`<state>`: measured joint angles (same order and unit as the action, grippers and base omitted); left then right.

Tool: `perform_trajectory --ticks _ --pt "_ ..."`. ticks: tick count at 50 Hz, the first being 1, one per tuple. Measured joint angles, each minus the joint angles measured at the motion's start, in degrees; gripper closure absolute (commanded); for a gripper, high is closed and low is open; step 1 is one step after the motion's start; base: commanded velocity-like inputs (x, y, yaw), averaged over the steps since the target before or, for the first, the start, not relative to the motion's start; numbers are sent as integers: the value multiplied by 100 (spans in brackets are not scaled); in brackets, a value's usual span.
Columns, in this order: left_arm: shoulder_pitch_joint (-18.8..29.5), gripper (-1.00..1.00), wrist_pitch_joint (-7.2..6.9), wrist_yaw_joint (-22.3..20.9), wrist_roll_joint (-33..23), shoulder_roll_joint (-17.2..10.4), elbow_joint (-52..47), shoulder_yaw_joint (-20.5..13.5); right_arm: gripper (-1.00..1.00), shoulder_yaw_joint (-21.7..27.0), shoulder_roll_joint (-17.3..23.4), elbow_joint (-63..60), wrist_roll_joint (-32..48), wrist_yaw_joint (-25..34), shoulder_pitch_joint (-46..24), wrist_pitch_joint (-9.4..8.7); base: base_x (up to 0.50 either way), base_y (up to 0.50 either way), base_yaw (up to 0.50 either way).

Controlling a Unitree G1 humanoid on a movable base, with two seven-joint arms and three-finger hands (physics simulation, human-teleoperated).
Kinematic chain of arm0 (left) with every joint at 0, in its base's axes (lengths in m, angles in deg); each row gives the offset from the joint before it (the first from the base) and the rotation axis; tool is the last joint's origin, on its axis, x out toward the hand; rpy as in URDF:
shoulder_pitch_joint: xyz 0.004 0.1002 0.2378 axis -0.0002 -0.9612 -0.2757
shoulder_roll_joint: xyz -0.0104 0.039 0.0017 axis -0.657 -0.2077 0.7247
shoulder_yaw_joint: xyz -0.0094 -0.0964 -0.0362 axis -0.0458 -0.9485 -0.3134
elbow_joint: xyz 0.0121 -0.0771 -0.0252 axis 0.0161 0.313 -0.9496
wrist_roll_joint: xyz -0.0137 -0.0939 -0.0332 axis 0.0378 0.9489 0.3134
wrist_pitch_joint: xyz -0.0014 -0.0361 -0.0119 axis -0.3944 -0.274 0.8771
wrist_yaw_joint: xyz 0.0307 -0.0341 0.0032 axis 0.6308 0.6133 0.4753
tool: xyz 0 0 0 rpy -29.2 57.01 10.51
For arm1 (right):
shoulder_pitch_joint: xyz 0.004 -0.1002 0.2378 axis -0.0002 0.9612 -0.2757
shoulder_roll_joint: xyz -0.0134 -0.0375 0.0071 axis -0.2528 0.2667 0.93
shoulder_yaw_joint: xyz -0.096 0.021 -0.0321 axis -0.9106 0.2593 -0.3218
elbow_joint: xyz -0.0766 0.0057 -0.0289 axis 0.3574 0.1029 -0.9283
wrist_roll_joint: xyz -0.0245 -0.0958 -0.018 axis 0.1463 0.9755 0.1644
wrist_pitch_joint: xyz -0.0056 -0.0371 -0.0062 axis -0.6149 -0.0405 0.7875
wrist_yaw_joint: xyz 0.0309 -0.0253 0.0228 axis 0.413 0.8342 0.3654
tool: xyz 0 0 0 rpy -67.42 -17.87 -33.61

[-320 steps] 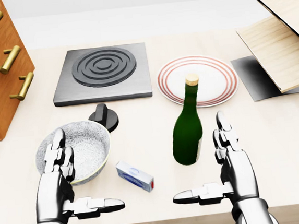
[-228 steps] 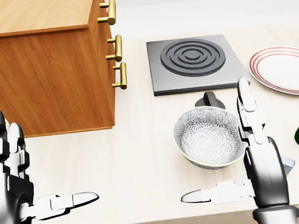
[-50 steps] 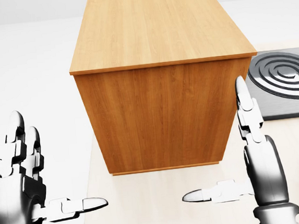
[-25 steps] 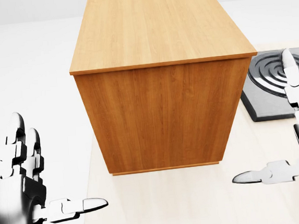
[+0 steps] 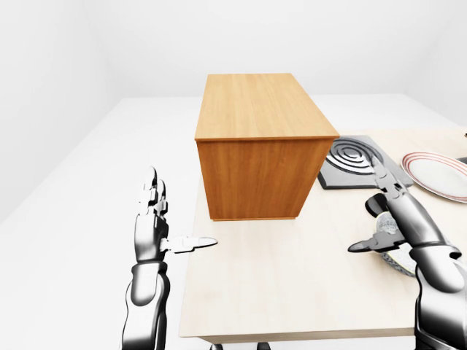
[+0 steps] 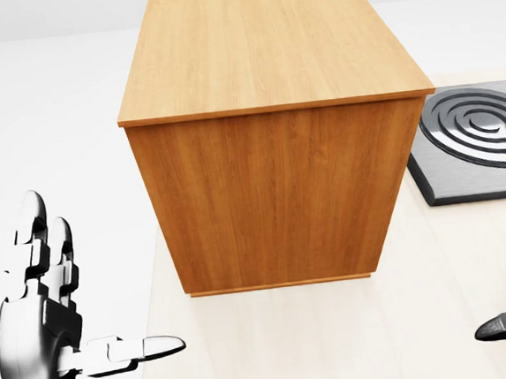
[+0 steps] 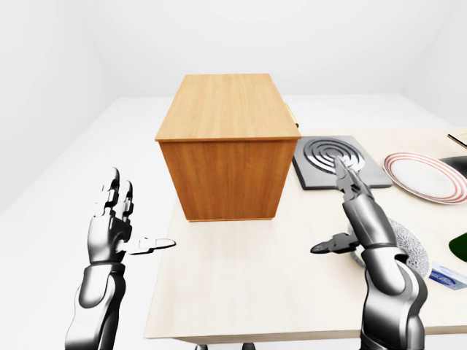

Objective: Put the bowl on the top of the cabinet.

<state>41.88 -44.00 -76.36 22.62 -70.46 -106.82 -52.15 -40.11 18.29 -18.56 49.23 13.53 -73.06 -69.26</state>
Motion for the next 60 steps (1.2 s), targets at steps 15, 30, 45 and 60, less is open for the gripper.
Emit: perform_trajectory --ticks 15,30,45,60 --pt "37 -100 0 2 20 -4 74 -5 -100 436 394 549 477 327 -31 33 0 0 0" --pt "20 -100 0 -17 20 -3 66 17 -100 737 786 1401 725 216 -25 230 0 0 0" --pt "20 -100 0 -31 23 -3 71 29 -100 643 948 2253 911 -113 17 472 0 0 0" --pt "26 -100 0 -31 25 -2 91 34 -100 439 1074 3053 983 -453 45 515 0 0 0"
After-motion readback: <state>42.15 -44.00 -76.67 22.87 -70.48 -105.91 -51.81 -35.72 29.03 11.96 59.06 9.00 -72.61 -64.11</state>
